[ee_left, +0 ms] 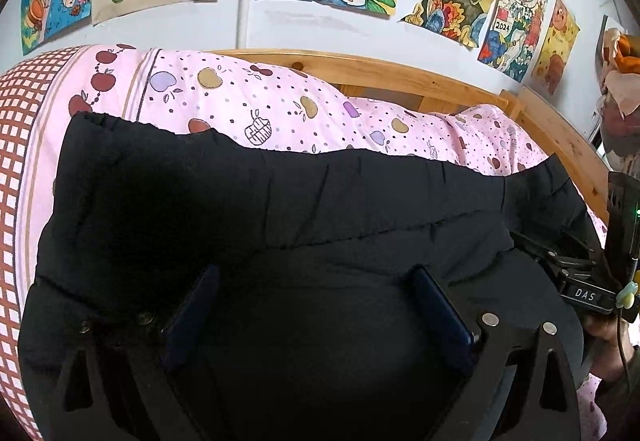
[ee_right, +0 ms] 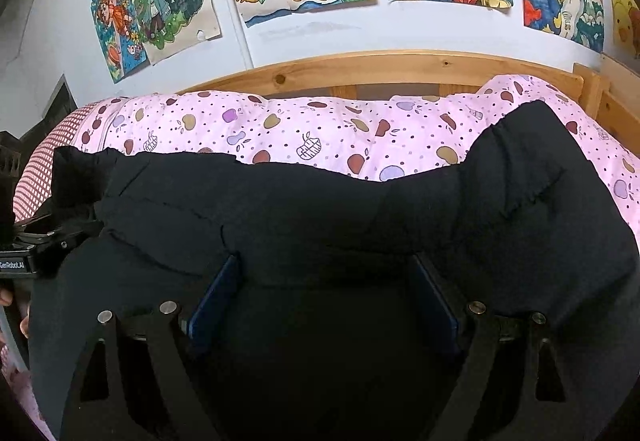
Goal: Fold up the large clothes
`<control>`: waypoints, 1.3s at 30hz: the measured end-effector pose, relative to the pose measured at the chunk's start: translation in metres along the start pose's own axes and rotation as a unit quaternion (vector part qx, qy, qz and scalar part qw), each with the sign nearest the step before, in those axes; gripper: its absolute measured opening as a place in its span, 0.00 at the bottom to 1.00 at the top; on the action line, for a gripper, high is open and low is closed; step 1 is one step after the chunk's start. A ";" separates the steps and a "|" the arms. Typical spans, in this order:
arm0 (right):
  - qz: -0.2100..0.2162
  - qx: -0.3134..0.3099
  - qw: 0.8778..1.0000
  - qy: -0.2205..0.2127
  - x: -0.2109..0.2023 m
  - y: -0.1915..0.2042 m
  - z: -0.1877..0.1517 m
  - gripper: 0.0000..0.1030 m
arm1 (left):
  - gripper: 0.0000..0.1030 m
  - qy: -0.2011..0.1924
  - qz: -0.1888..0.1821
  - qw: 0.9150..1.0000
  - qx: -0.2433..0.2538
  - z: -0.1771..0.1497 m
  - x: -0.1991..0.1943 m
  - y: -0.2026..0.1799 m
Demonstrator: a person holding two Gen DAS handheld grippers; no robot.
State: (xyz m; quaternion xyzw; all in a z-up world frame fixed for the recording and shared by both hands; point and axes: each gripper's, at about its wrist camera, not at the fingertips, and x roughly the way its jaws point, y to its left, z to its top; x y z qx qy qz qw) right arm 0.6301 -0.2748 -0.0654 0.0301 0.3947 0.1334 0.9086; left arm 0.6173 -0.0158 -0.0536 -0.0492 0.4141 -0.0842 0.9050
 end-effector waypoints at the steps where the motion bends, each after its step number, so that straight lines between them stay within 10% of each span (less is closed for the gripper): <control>1: 0.000 -0.001 1.000 -0.002 -0.001 0.000 -0.001 0.79 | 0.96 -0.001 0.001 1.000 0.001 -0.001 0.000 -0.001; 24: -0.032 -0.009 0.996 -0.083 -0.041 0.002 -0.028 0.88 | 0.96 -0.064 0.003 0.997 0.033 -0.029 -0.029 -0.006; 39: -0.106 0.006 0.984 -0.144 -0.119 -0.005 -0.062 0.90 | 0.97 -0.189 0.028 0.981 0.038 -0.078 -0.105 -0.011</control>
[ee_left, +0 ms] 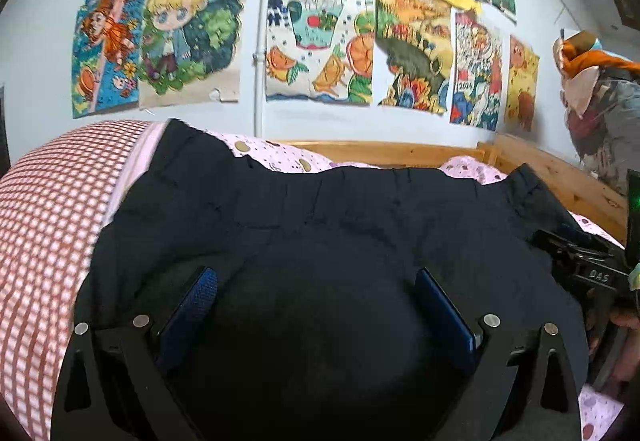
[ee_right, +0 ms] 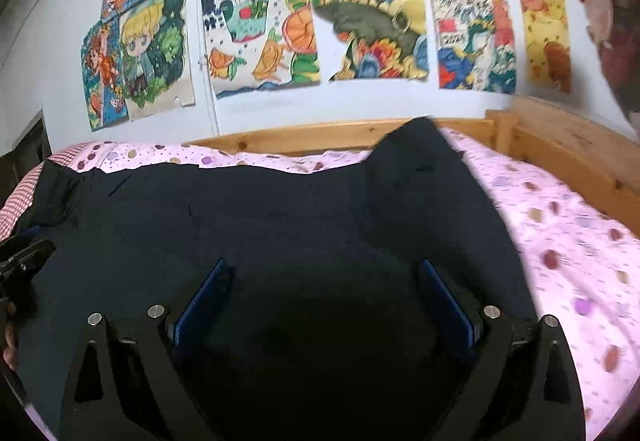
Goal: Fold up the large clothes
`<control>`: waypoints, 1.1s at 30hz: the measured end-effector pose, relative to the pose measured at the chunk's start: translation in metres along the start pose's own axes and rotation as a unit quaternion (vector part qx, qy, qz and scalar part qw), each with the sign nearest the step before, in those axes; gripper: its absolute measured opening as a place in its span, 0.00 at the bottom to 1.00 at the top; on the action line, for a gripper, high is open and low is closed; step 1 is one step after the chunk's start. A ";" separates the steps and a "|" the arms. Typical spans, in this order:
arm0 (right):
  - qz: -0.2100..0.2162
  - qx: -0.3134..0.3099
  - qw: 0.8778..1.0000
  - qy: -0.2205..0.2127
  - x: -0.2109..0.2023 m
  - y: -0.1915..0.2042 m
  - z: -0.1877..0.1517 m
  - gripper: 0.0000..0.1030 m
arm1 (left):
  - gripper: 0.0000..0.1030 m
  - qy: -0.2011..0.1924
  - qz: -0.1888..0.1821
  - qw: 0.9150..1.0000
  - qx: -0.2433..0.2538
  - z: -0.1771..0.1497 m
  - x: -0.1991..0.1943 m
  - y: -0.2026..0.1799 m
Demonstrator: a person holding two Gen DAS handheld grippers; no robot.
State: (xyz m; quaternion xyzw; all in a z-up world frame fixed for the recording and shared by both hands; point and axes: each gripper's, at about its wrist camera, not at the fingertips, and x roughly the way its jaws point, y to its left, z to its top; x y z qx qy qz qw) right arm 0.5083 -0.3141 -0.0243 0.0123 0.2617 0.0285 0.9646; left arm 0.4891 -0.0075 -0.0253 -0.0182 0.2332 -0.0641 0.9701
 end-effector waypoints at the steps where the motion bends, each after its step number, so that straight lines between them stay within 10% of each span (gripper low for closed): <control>1: -0.006 -0.009 1.000 0.000 -0.008 -0.006 -0.002 0.90 | 0.97 -0.007 0.001 1.000 0.000 -0.002 -0.007 0.002; 7: -0.050 -0.009 0.998 0.033 -0.023 -0.057 -0.009 0.91 | 0.97 -0.014 0.018 0.999 -0.044 0.003 -0.029 0.034; 16: 0.034 0.100 0.985 0.137 0.014 -0.129 -0.013 0.91 | 0.97 0.053 0.020 0.997 -0.047 0.022 -0.031 0.085; 33: 0.160 0.051 0.952 0.257 0.072 -0.120 -0.022 0.99 | 1.00 0.186 -0.163 0.966 -0.080 0.001 0.025 0.117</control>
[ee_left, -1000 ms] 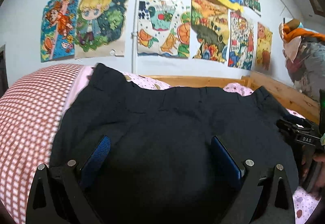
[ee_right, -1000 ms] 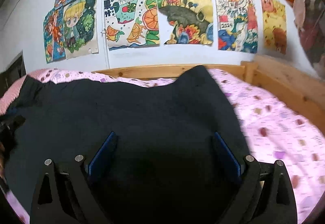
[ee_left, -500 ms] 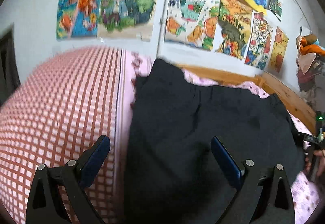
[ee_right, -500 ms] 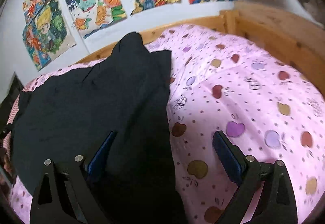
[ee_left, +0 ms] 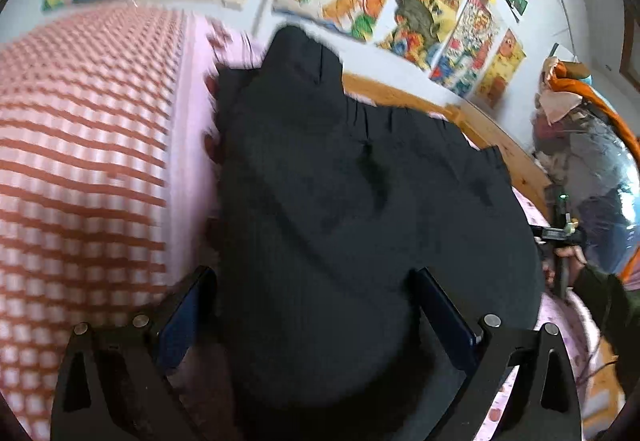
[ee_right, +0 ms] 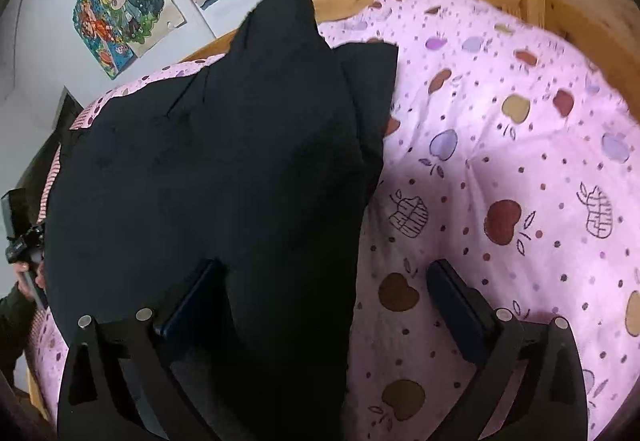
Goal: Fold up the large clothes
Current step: 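Push the folded jacket bundle along the sheet with both grippers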
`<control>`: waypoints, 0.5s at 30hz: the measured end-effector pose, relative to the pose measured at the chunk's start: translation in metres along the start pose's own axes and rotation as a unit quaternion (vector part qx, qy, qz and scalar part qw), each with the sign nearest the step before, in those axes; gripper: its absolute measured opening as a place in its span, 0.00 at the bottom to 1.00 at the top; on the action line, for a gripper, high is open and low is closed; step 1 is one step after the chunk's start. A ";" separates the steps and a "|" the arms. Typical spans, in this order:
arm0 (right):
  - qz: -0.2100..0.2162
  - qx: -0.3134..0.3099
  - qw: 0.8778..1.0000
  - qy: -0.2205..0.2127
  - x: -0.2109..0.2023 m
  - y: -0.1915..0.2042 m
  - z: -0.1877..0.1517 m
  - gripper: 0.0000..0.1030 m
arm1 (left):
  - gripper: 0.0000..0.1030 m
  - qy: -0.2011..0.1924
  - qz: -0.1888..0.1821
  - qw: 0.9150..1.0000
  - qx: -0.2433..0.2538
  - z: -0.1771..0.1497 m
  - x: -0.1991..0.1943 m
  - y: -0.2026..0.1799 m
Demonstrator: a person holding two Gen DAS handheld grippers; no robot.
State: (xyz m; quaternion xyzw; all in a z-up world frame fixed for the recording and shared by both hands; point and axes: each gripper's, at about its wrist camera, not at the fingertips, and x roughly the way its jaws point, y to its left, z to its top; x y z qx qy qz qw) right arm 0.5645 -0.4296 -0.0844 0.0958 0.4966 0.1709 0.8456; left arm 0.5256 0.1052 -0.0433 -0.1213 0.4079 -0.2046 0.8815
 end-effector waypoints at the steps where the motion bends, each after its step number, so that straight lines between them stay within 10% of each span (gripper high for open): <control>1: 0.004 0.000 1.000 0.002 0.001 -0.001 -0.003 0.99 | 1.00 0.014 -0.017 1.000 -0.012 0.000 0.007 0.005; 15: 0.055 -0.011 0.997 0.052 0.013 0.010 -0.026 0.99 | 1.00 0.042 -0.066 0.996 -0.043 -0.007 0.022 0.016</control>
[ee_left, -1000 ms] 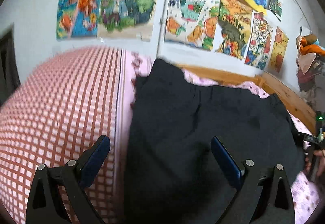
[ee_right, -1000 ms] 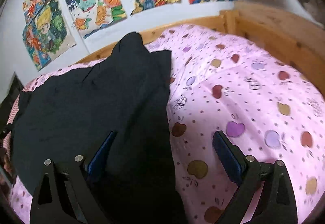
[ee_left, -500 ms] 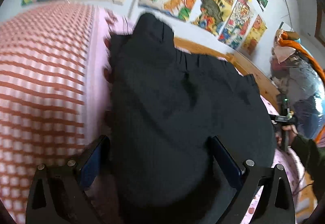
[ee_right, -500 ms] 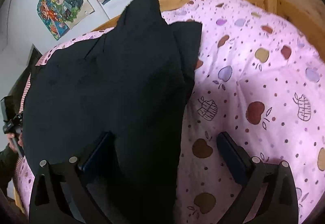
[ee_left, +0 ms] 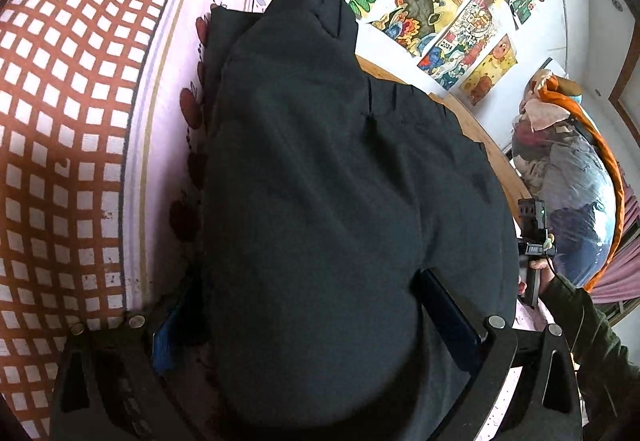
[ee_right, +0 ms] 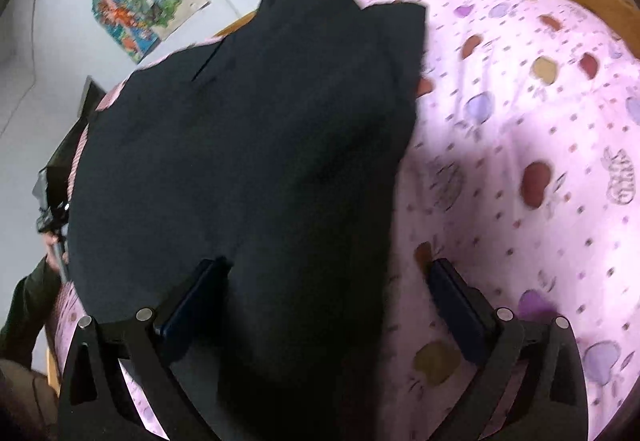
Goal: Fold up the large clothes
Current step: 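Push the folded jacket bundle along the sheet with both grippers, then press both open grippers down on the black jacket bundle to flatten it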
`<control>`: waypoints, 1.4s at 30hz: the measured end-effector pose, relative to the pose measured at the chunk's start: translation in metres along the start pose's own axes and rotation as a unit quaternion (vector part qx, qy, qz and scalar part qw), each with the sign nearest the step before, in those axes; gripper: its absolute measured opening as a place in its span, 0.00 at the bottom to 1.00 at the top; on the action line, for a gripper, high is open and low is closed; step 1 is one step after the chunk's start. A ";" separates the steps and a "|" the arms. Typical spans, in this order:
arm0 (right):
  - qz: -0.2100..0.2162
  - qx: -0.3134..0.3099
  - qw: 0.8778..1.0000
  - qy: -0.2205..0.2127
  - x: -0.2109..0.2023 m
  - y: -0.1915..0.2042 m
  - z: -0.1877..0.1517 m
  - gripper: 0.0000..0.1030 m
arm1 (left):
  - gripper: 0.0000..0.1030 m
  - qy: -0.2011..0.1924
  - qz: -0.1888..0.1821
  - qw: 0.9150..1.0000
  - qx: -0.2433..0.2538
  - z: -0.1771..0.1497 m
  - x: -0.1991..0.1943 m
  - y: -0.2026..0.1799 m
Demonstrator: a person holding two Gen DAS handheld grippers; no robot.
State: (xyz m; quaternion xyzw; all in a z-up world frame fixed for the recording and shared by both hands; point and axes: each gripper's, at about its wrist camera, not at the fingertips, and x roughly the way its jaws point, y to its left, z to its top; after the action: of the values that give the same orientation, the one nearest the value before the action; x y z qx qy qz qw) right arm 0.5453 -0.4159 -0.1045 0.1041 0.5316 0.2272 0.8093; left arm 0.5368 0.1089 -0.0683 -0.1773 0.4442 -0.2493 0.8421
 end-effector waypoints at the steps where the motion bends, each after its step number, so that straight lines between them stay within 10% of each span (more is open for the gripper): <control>1: 0.002 0.001 1.000 0.004 0.002 0.001 -0.002 0.99 | 1.00 0.004 -0.002 1.000 -0.002 0.000 0.002 0.000; 17: 0.034 0.074 0.996 0.023 0.030 0.015 -0.023 0.99 | 0.90 0.047 -0.021 0.997 -0.058 0.000 0.020 -0.009; 25: -0.020 0.042 0.999 0.012 0.019 0.046 -0.030 0.58 | 0.44 0.014 -0.016 0.996 -0.090 -0.003 -0.002 -0.021; 32: -0.046 0.034 0.998 -0.024 -0.017 0.064 -0.016 0.24 | 0.31 -0.010 -0.015 0.998 -0.065 0.001 -0.025 -0.048; 42: -0.042 -0.037 0.996 -0.064 -0.067 0.124 0.006 0.21 | 0.28 -0.031 -0.031 0.997 -0.059 0.010 -0.080 -0.076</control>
State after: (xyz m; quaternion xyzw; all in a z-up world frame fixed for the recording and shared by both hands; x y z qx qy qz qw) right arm 0.4965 -0.3392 0.0028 0.0663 0.4740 0.2053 0.8537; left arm 0.4866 0.0946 0.0294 -0.2481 0.4259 -0.2434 0.8353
